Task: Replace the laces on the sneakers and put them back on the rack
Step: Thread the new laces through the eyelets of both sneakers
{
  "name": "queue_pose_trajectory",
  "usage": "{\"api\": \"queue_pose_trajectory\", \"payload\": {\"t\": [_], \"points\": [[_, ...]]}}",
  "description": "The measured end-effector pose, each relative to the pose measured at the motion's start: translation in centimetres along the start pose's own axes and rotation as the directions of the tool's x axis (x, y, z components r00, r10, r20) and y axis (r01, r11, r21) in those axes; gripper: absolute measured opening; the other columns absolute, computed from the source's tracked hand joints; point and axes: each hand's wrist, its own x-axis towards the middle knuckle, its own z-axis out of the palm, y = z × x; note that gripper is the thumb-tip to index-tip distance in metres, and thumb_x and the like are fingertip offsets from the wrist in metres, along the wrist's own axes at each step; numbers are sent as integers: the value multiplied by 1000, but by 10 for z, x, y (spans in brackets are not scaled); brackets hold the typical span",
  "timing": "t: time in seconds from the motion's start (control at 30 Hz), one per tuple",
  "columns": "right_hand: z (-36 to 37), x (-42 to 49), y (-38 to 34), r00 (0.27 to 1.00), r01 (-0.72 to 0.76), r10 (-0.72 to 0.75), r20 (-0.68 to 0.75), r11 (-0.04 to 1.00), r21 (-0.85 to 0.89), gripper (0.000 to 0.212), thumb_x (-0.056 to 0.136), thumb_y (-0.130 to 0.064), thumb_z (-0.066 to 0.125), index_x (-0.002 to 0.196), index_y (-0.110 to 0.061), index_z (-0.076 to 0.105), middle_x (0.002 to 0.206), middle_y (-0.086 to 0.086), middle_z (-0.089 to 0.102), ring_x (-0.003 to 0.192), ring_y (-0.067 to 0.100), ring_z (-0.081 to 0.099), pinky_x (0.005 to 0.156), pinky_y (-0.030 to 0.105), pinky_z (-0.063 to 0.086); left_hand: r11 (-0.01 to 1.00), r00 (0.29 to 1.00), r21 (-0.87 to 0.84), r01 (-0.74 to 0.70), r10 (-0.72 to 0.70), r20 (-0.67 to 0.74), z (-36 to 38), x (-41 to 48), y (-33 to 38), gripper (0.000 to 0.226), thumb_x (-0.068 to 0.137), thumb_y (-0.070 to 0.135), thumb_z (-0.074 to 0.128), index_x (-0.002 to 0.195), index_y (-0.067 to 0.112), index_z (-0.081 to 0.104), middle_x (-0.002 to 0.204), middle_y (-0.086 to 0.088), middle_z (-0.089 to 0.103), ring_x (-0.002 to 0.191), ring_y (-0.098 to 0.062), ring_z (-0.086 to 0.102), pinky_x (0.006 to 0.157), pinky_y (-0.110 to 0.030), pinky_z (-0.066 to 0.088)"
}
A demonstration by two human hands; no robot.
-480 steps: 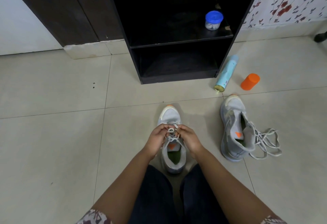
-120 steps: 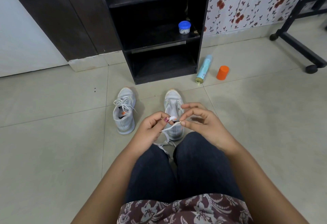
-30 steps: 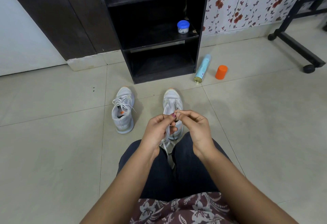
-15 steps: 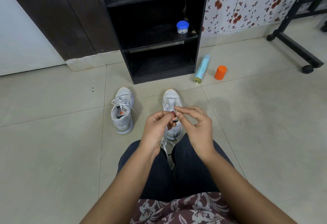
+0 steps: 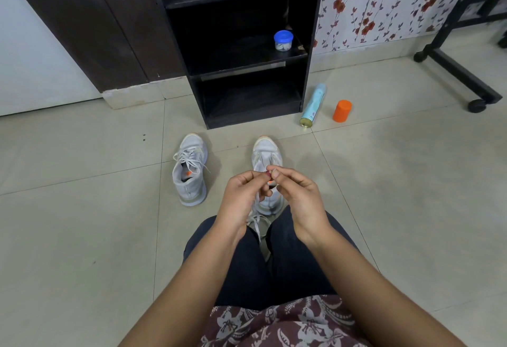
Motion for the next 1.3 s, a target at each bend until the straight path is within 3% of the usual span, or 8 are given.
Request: {"api": "queue_pose_trajectory", "payload": {"t": [0.2,0.47,0.73,0.9,1.03,1.1,1.23,1.3], "points": [[7,5,-2,998,-59,62,-31,995,77,20,97,-10,49,91,-12,68,115,3,70,106,15,64,73,16,52,999,999,-1,-43,43,4,0,1,-4,18,92,10,60,76,6,66,64,-1,68,57,-15,65,59,-17,51],[11,20,-17,943,-334,322,89,901,278,31,102,-24,37,107,-6,61,108,8,70,45,20,52,41,23,35,999,981,-52,15,-5,193,2,5,2,26,102,21,41,92,12,63,55,2,45,49,-12,48,58,-22,45],[-19,58,-41,954,-226,301,-8,733,641,25,96,-3,31,78,-10,46,47,-6,37,38,7,35,50,17,40,989,917,91,-114,70,393,-27,17,20,33,99,19,41,66,15,45,60,2,47,61,-17,48,70,-23,44],[-67,90,-49,949,-75,199,-244,895,439,23,96,-3,30,80,-12,44,47,-7,34,35,5,25,36,15,24,993,975,61,-101,86,205,-59,27,36,42,99,16,46,57,16,40,50,2,40,52,-15,45,67,-30,41],[-105,105,-42,851,-43,-140,-506,942,-333,19,93,-6,34,86,-17,48,71,3,49,57,13,43,47,20,31,997,997,-60,-58,60,39,-86,36,54,41,101,16,41,60,12,38,50,-1,41,53,-17,45,63,-26,45],[-107,101,-32,891,-68,-218,-398,803,-592,13,95,-10,39,94,-14,51,78,3,56,70,17,52,57,23,37,958,999,288,-2,-12,48,-90,43,57,38,101,23,42,68,9,53,69,-5,62,68,-20,61,79,-31,47],[-66,87,-36,992,42,-94,-87,881,-471,12,98,-9,47,90,-8,57,90,9,68,76,11,62,68,18,46,304,999,952,24,-31,-15,-85,63,34,39,94,44,49,128,25,53,134,-1,54,119,-22,53,98,-34,41],[-42,81,-49,993,102,-63,101,890,-443,13,95,-10,53,88,-10,65,115,2,67,100,3,62,86,16,43,499,992,858,-119,16,128,-64,67,25,42,93,38,56,132,24,51,139,2,51,126,-18,49,104,-35,39]]}}
